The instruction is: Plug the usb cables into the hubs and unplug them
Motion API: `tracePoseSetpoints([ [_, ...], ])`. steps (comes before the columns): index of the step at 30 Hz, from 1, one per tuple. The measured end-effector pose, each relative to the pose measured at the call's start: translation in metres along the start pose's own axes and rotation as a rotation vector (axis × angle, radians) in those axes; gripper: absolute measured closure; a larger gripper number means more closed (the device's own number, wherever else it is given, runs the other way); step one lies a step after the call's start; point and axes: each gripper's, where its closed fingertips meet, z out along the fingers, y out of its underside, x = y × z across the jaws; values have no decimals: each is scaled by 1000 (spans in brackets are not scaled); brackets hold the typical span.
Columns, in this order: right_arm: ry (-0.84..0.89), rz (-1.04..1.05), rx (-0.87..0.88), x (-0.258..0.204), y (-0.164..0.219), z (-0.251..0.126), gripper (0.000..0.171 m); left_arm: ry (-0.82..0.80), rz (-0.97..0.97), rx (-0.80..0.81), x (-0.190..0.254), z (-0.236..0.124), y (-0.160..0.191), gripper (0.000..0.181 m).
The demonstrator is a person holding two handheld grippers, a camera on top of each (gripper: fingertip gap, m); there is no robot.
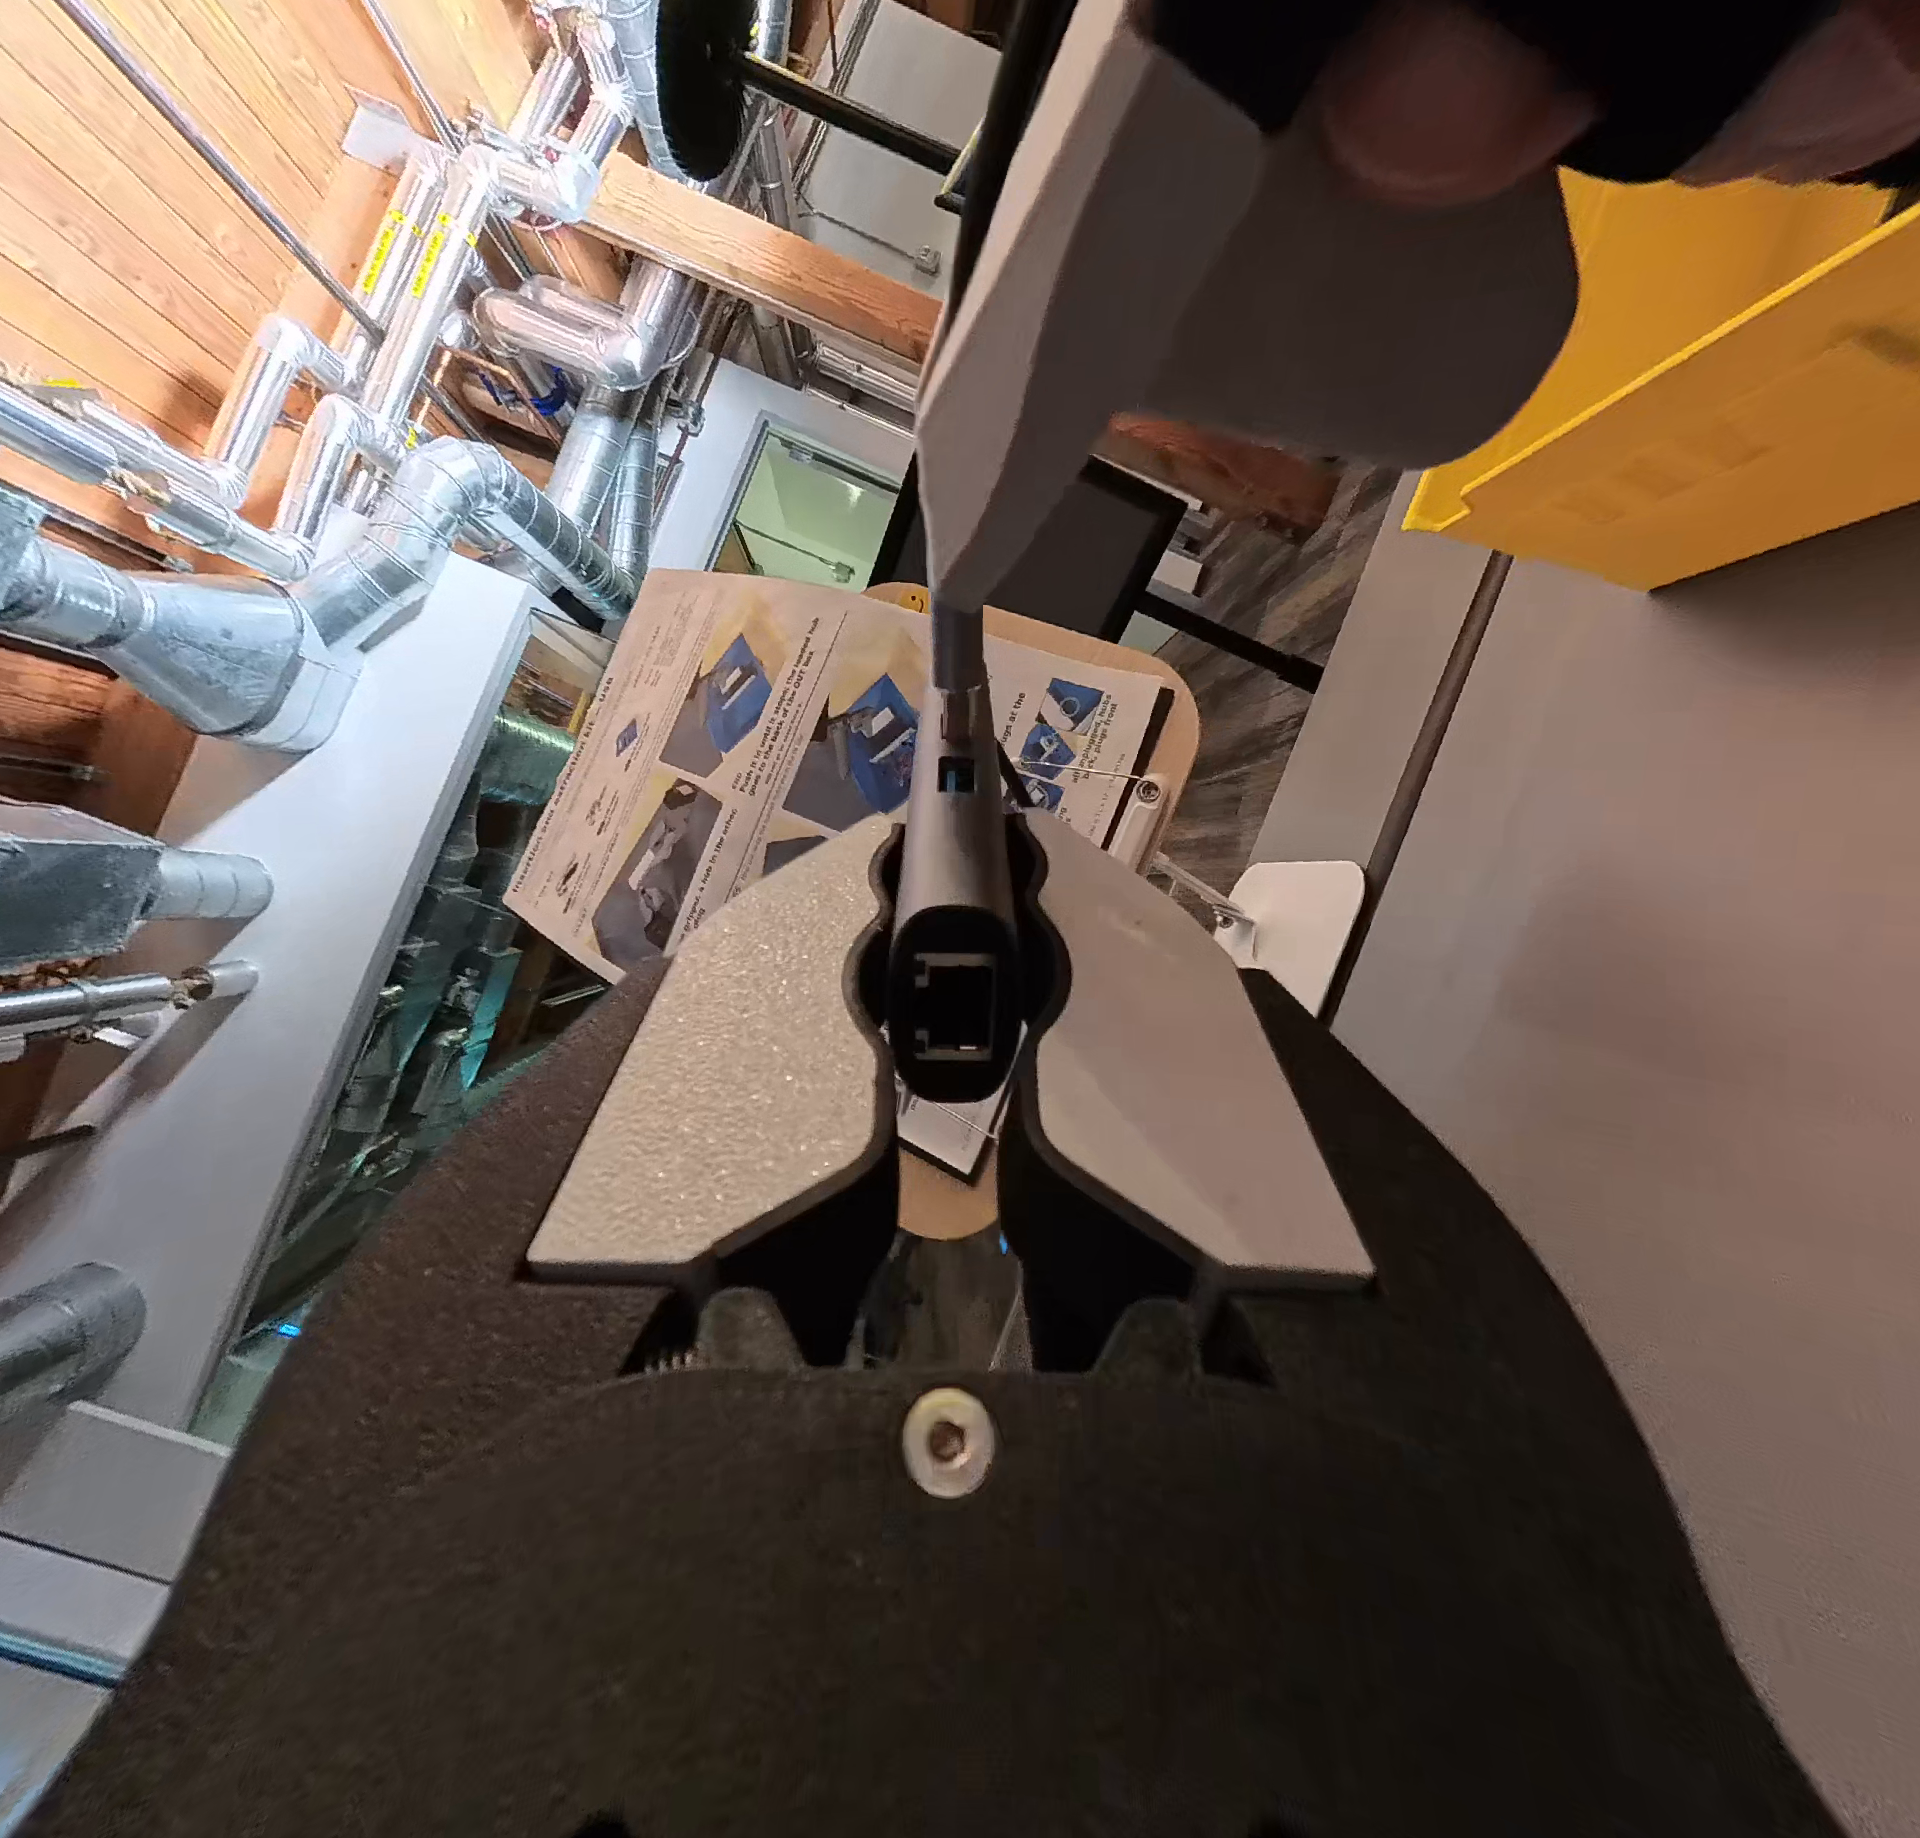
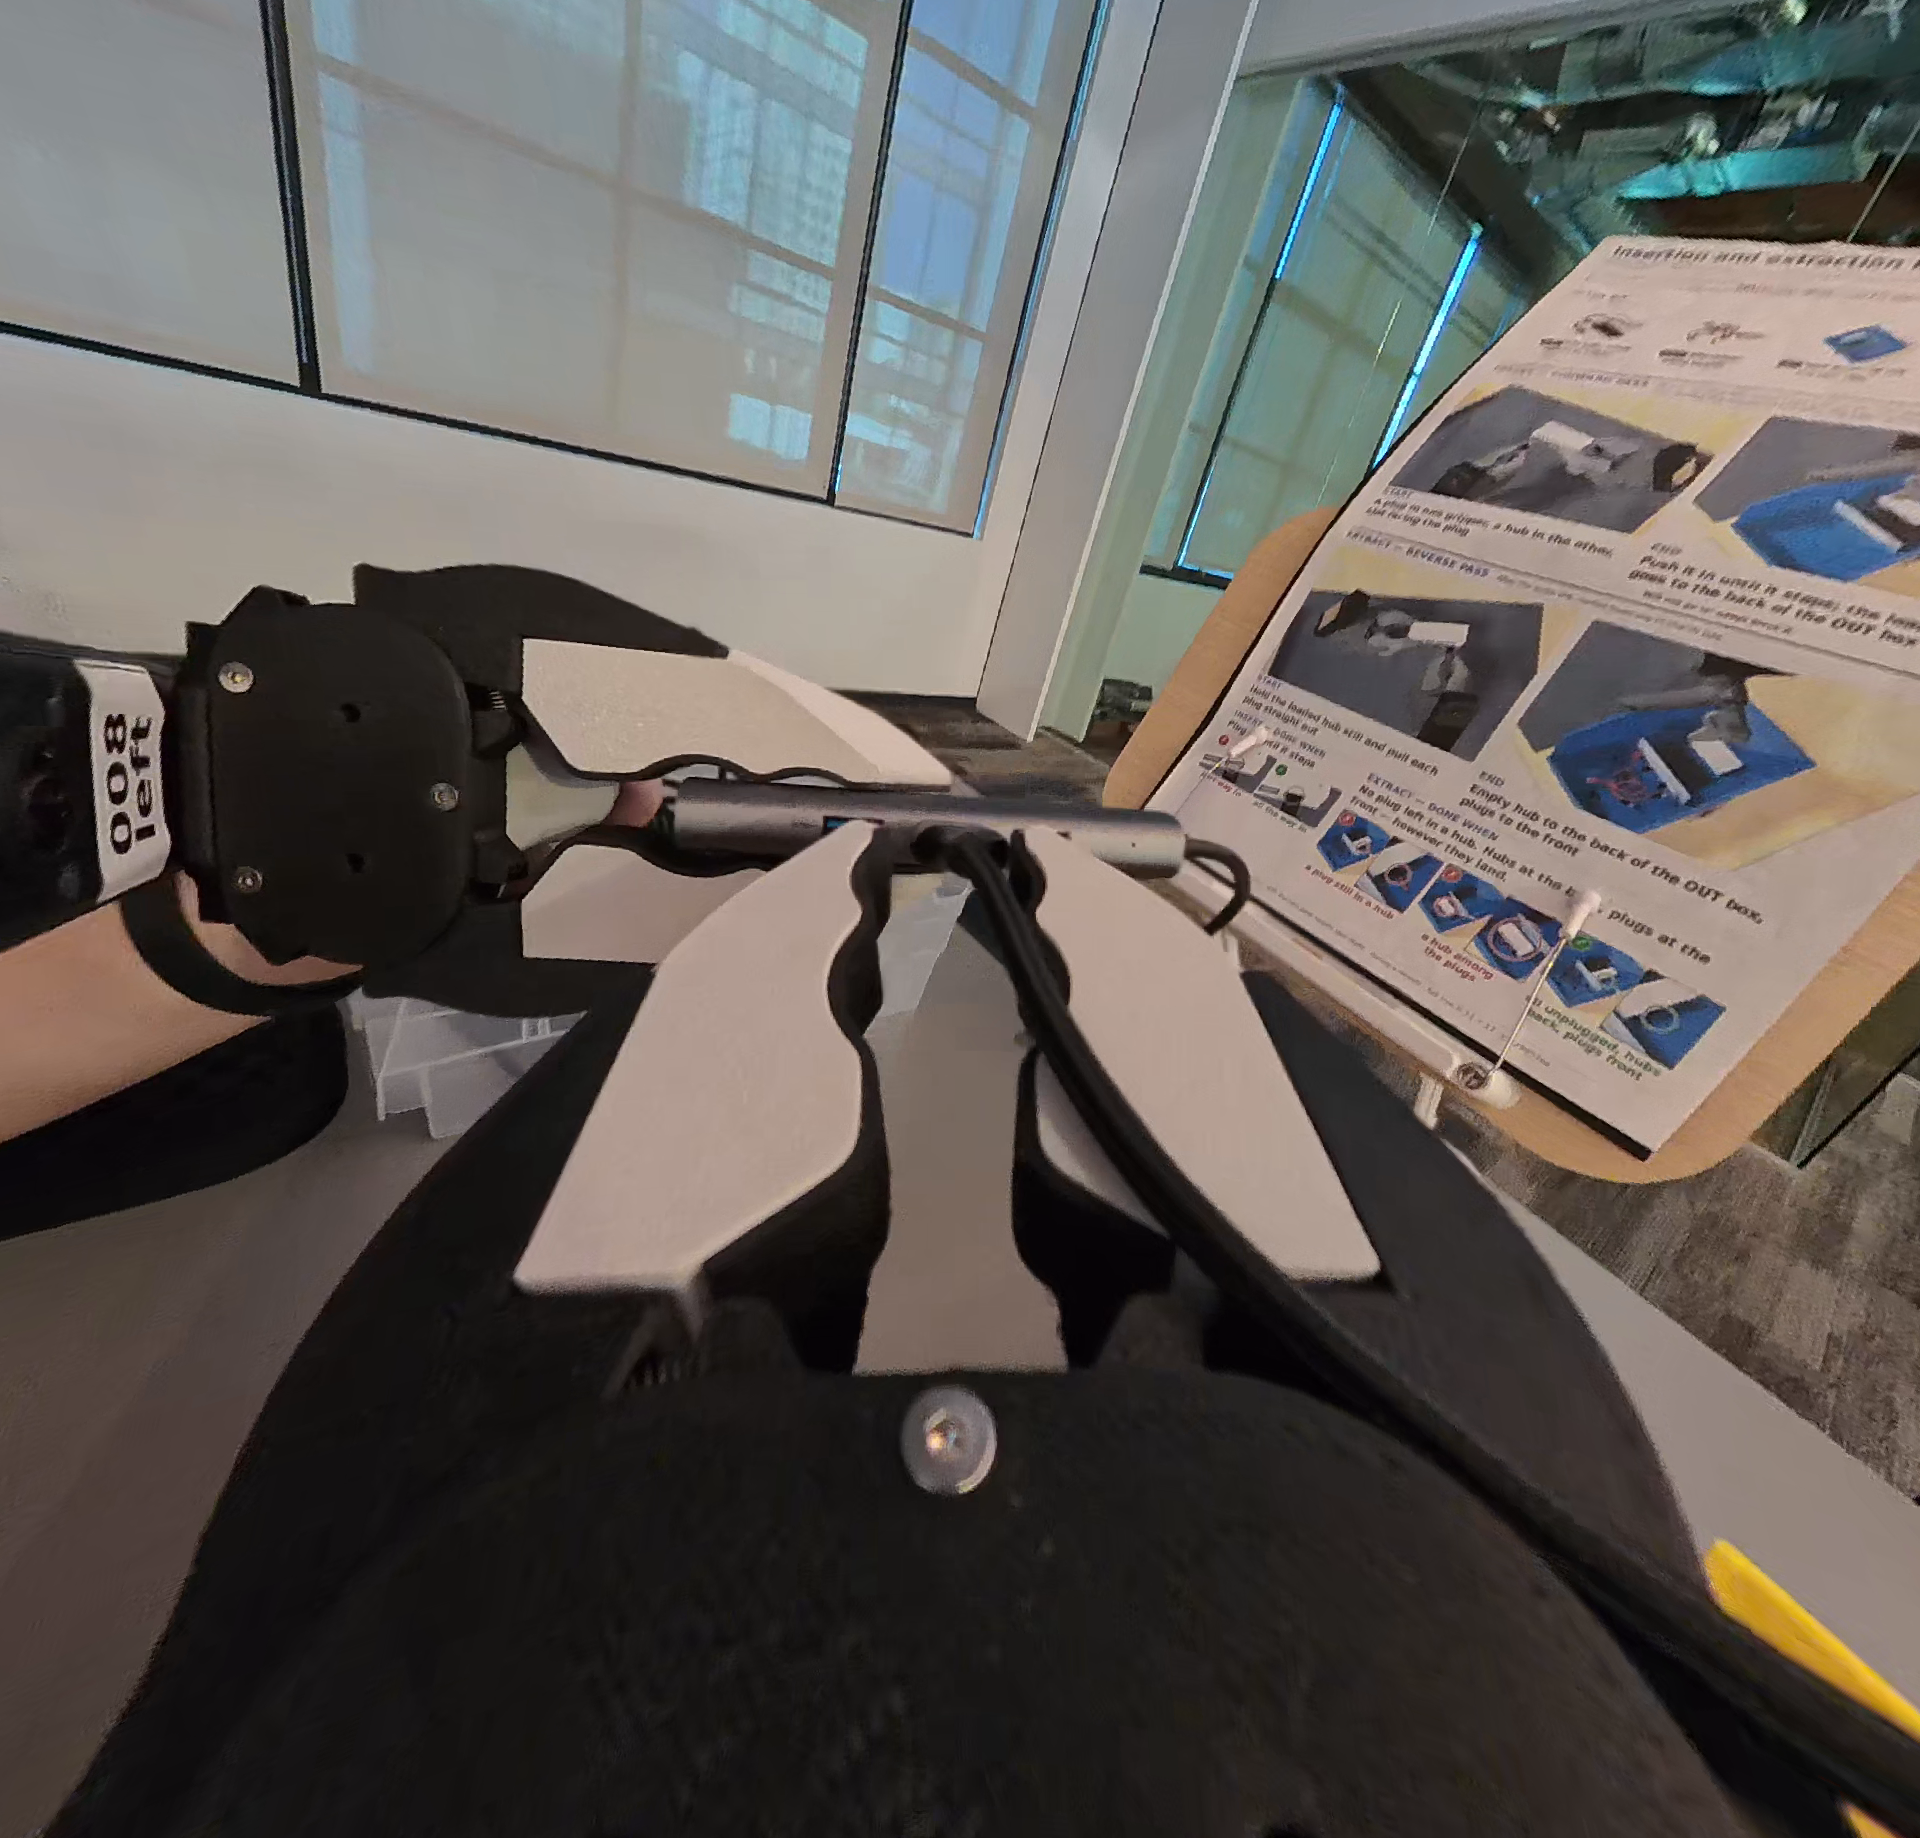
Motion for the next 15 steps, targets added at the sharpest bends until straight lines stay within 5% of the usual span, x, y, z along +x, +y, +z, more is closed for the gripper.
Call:
tracePoseSetpoints([
  [15, 47, -59, -4, 1, 1, -2, 153, -2, -34, -11, 1, 0, -2, 165],
])
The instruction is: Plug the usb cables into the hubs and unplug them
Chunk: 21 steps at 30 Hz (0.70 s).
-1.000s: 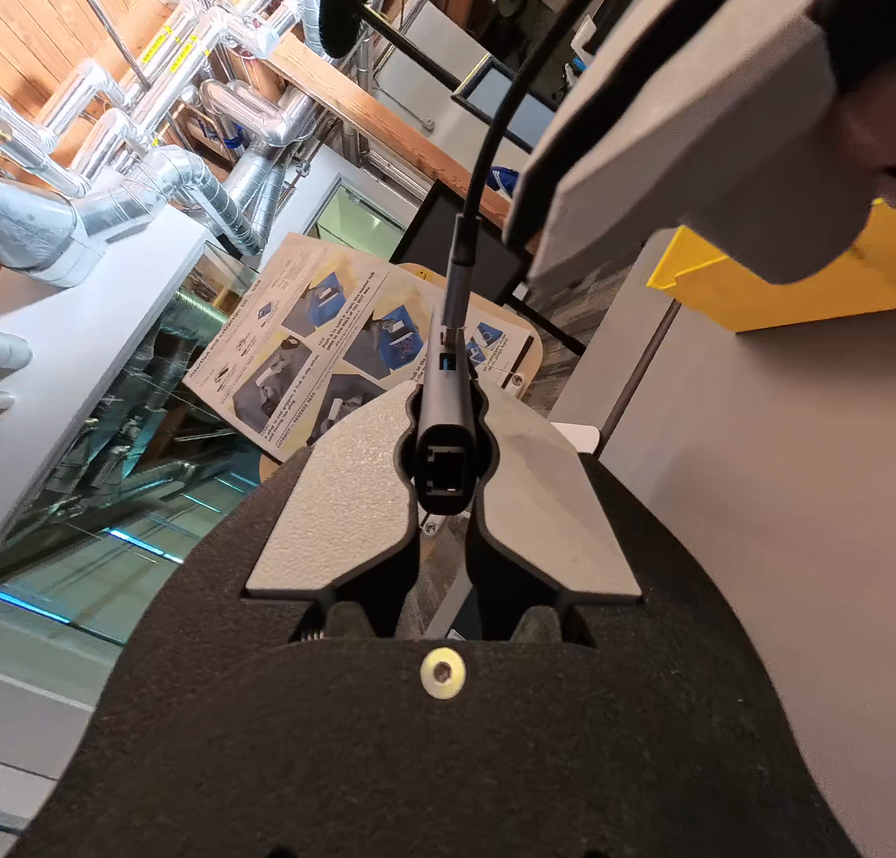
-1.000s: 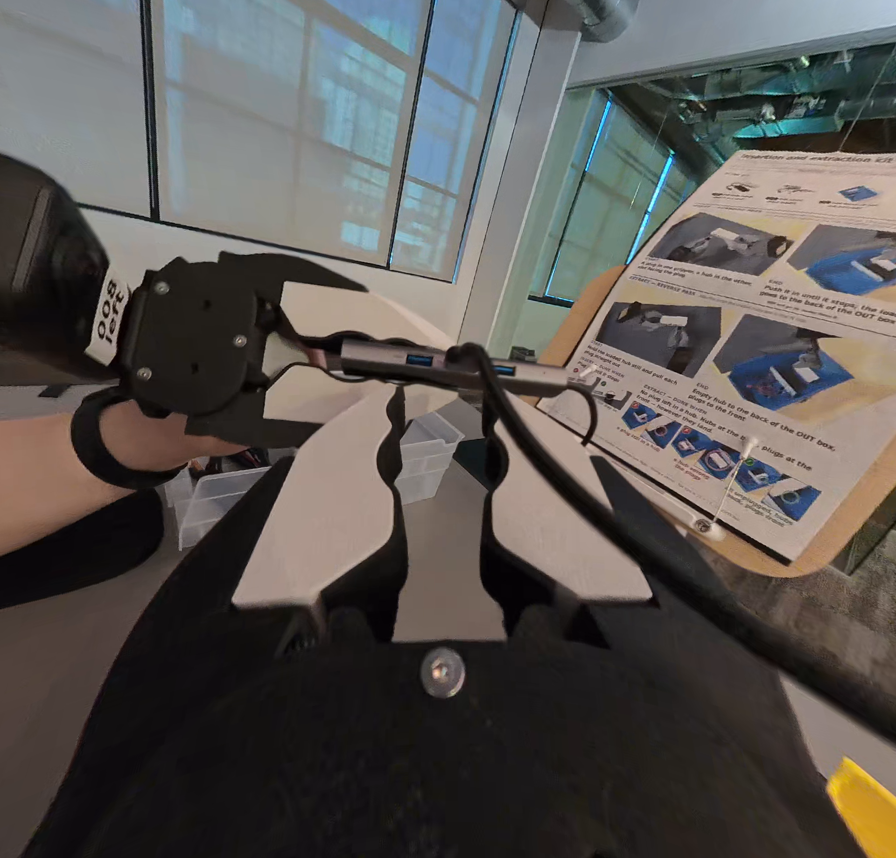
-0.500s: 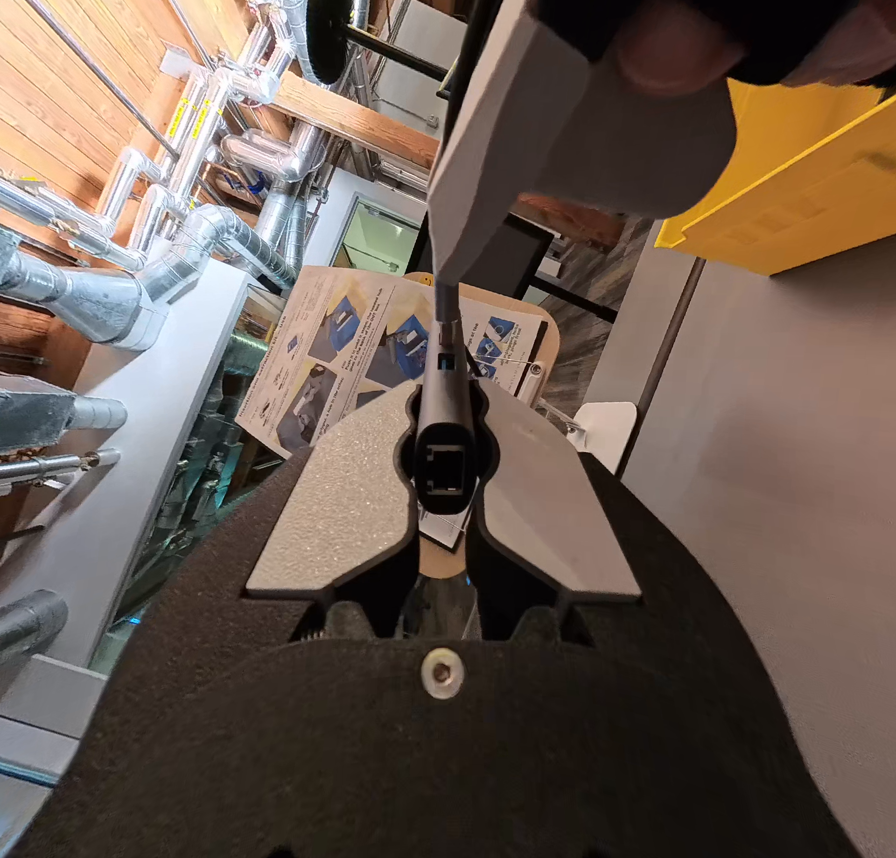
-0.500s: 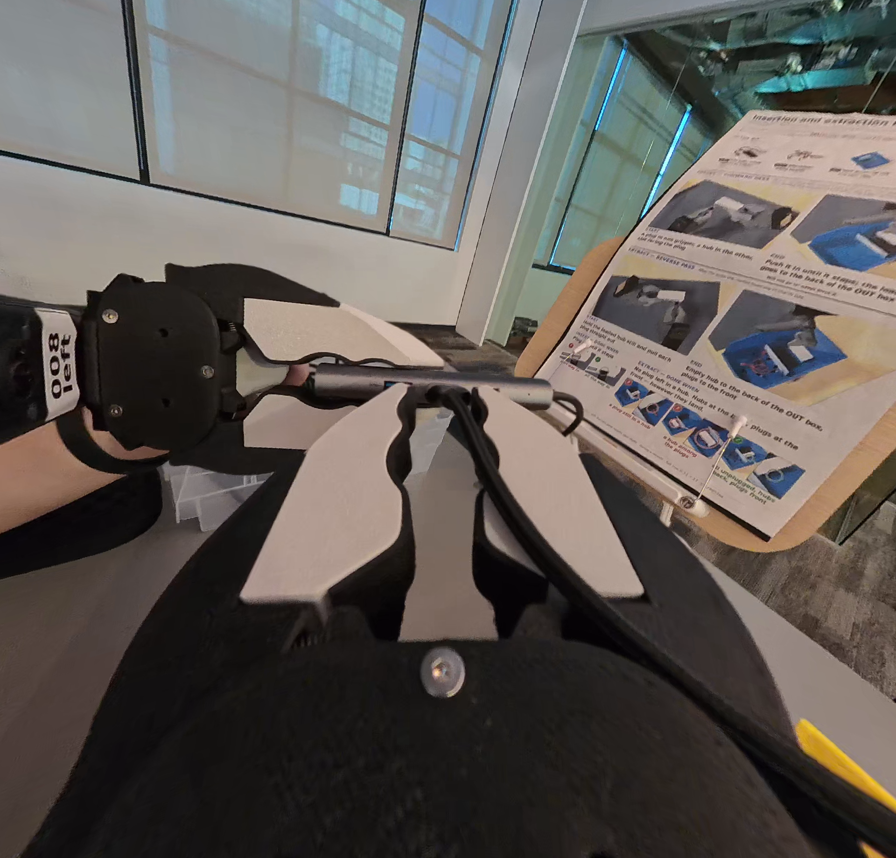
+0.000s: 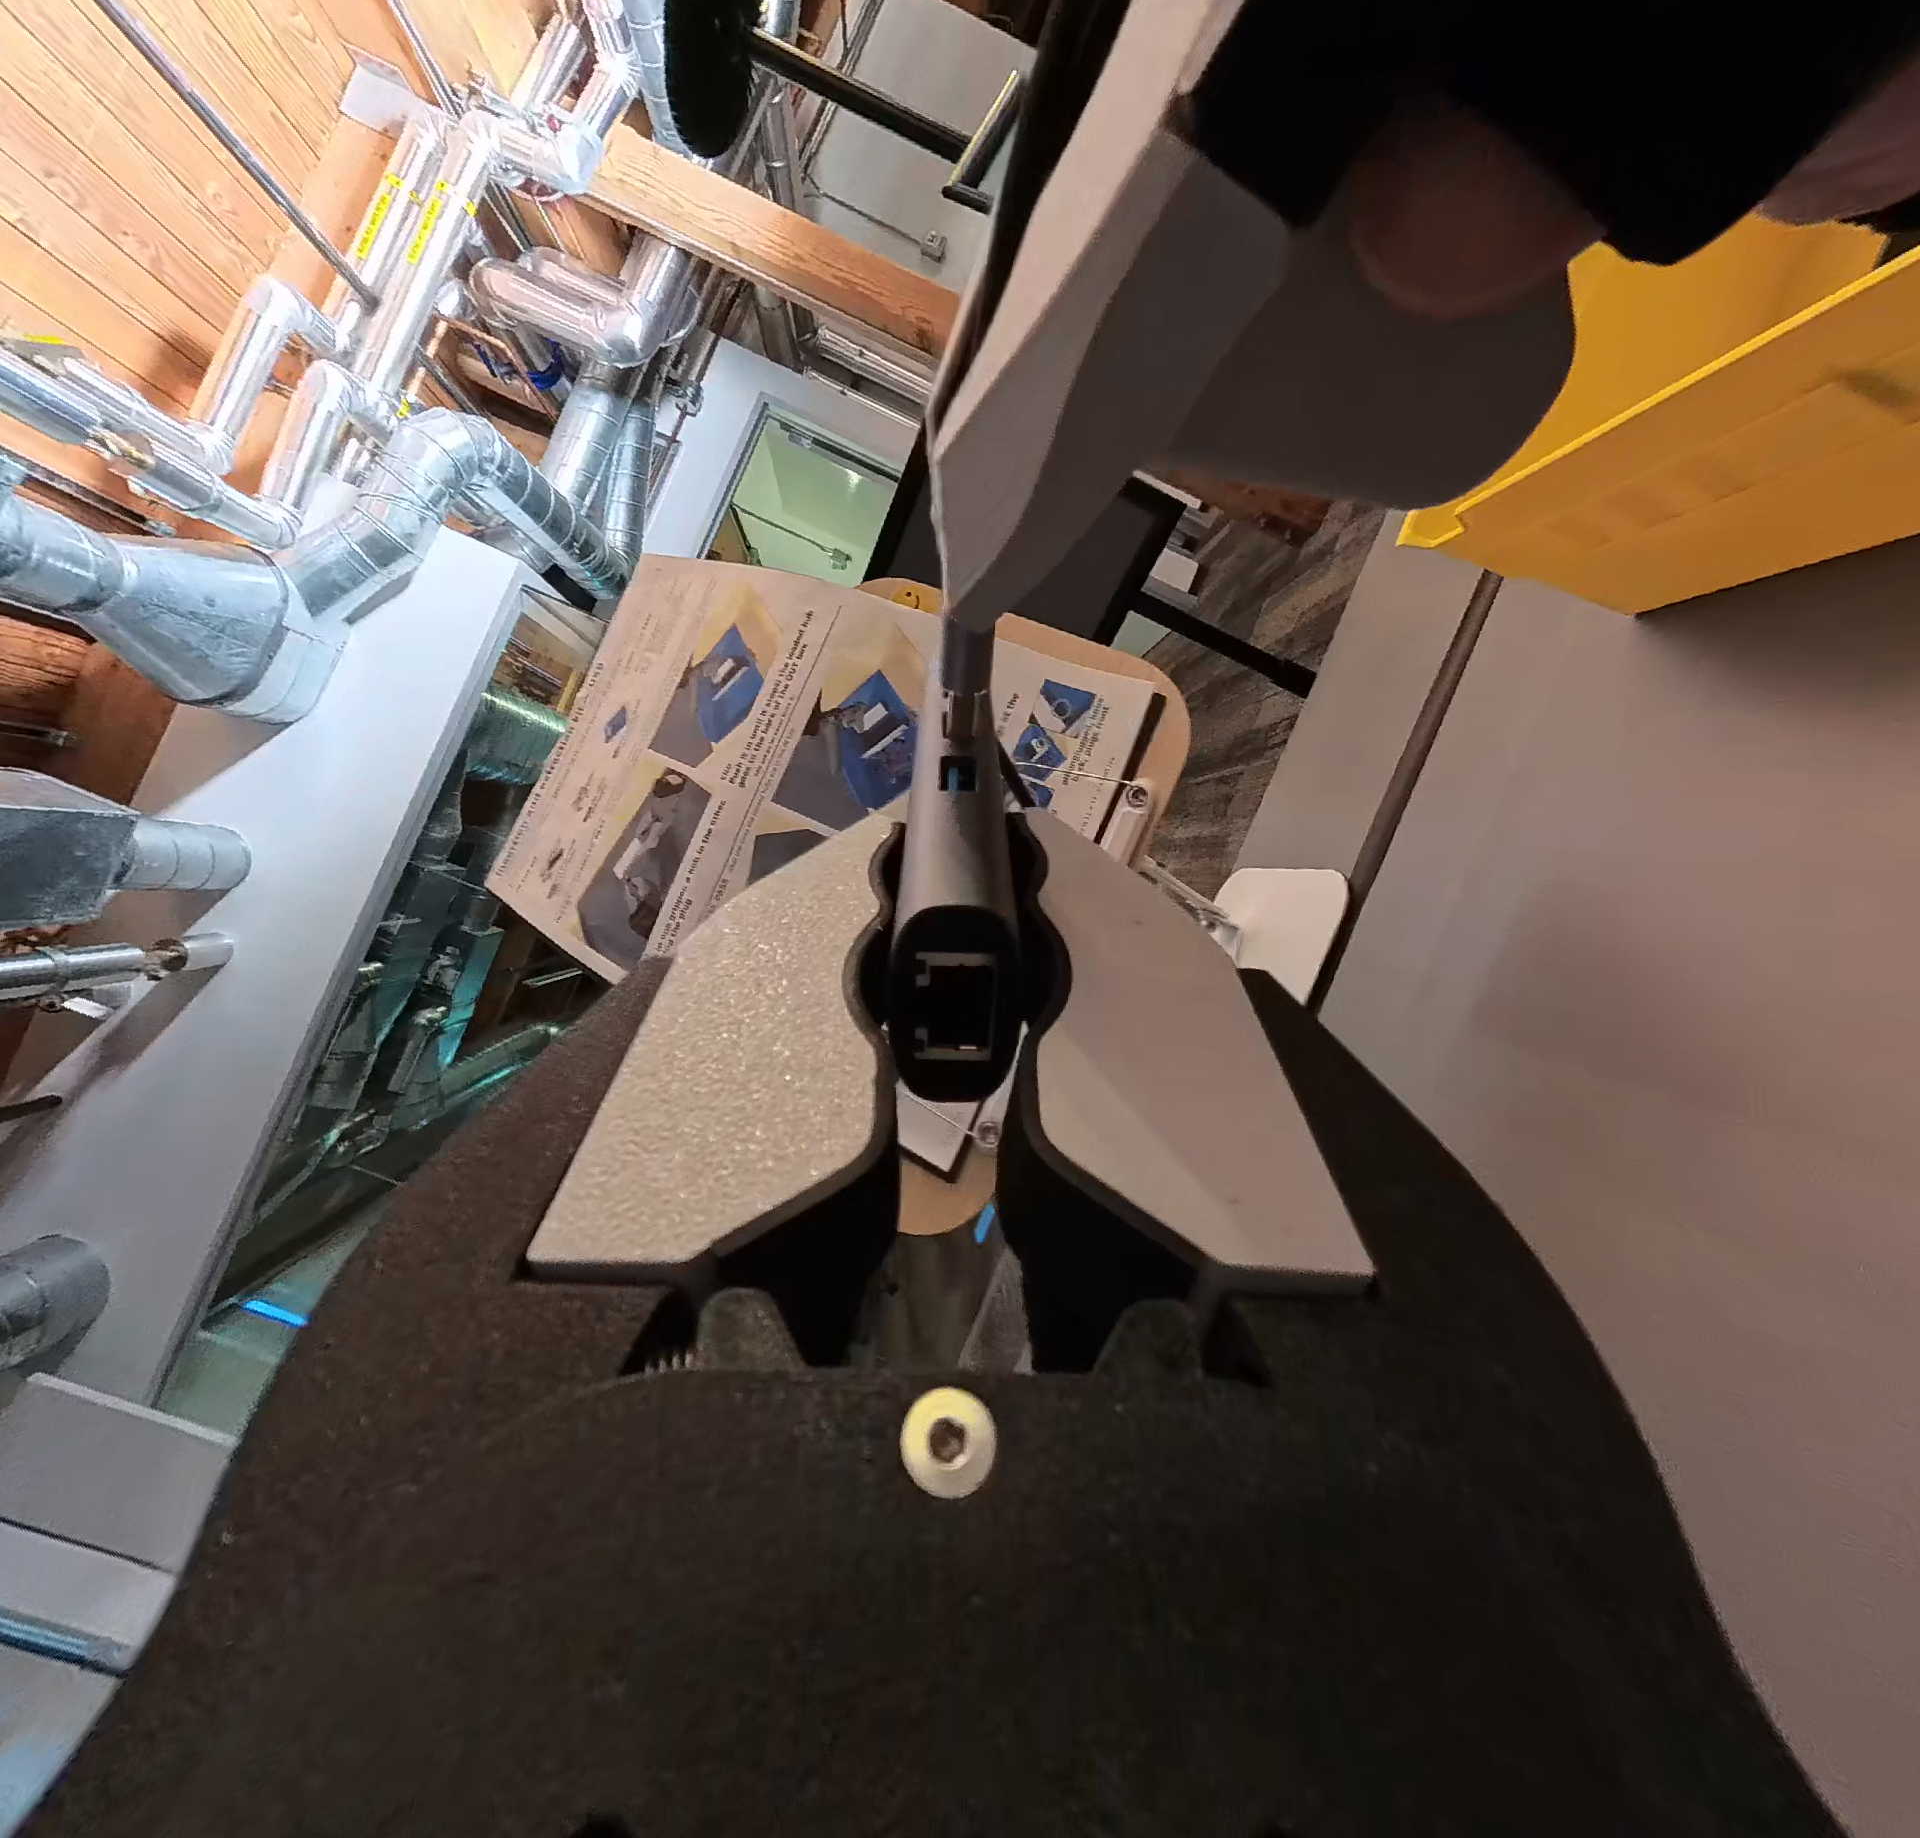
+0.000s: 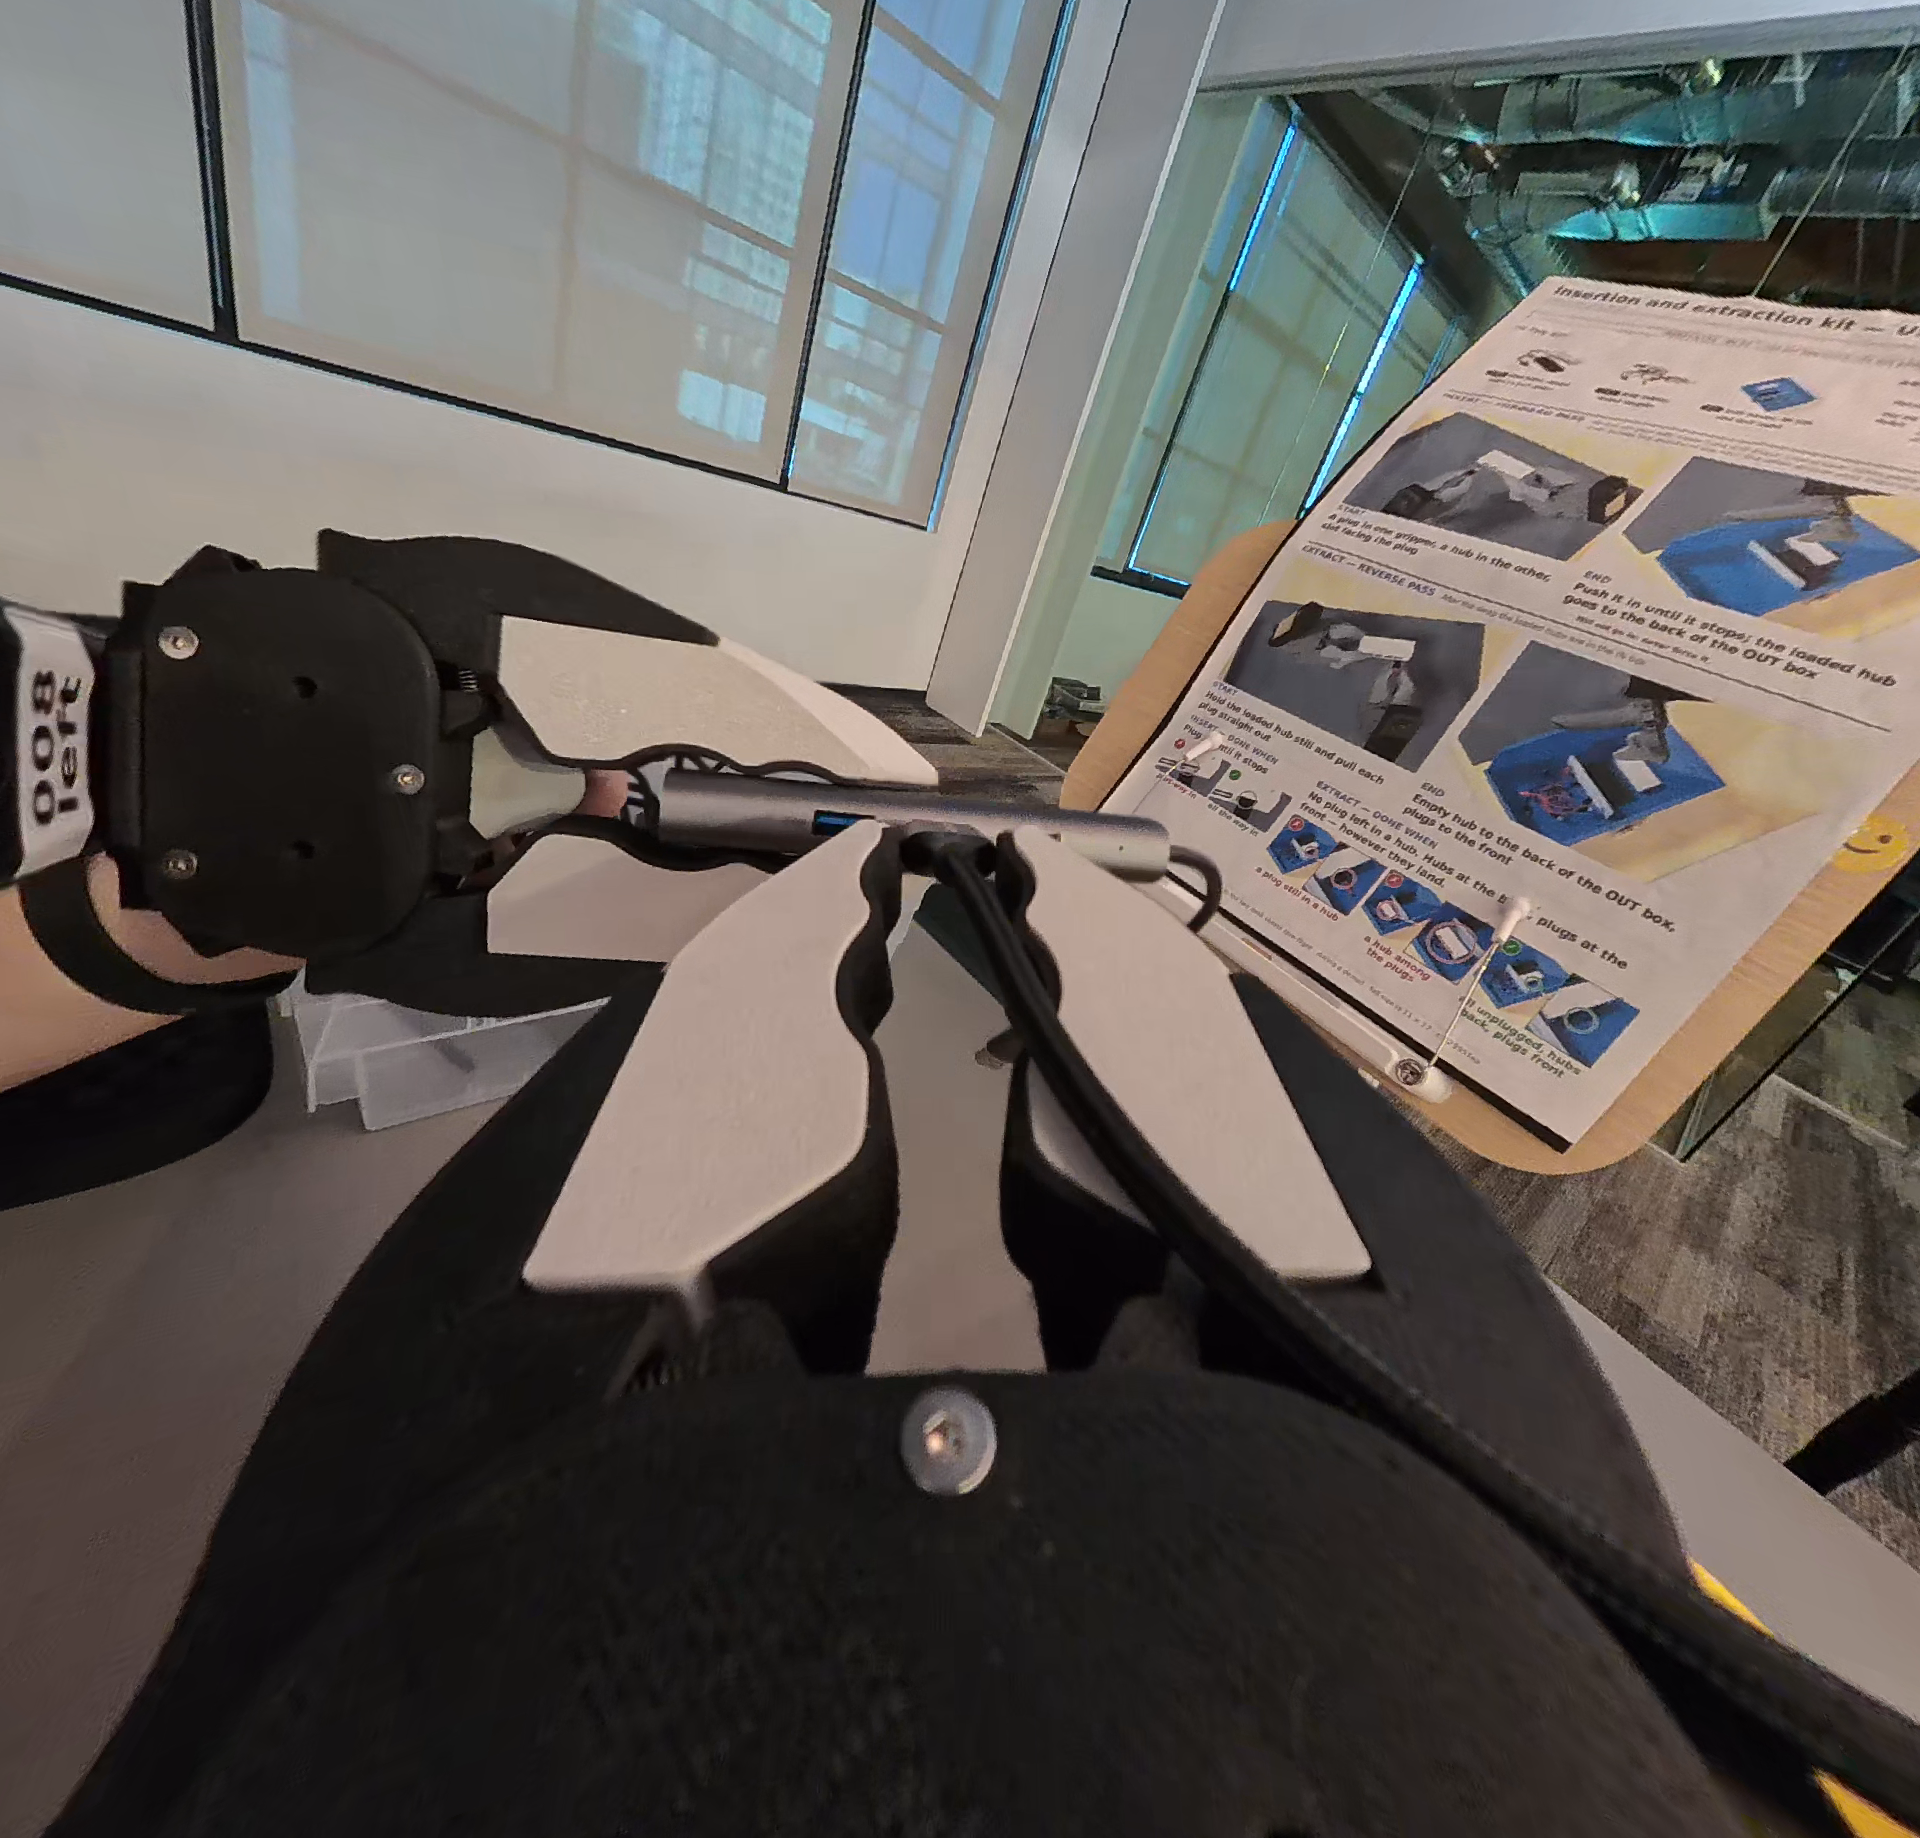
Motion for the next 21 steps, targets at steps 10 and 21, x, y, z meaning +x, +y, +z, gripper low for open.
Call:
tracePoseSetpoints([
  [10, -15, 24, -16, 3, -9, -6, 153, -7, 9, -3, -1, 1, 3, 165],
  [21, -36, 27, -39, 10, -23, -18, 153, 17, -112, 21, -7, 1, 8, 165],
])
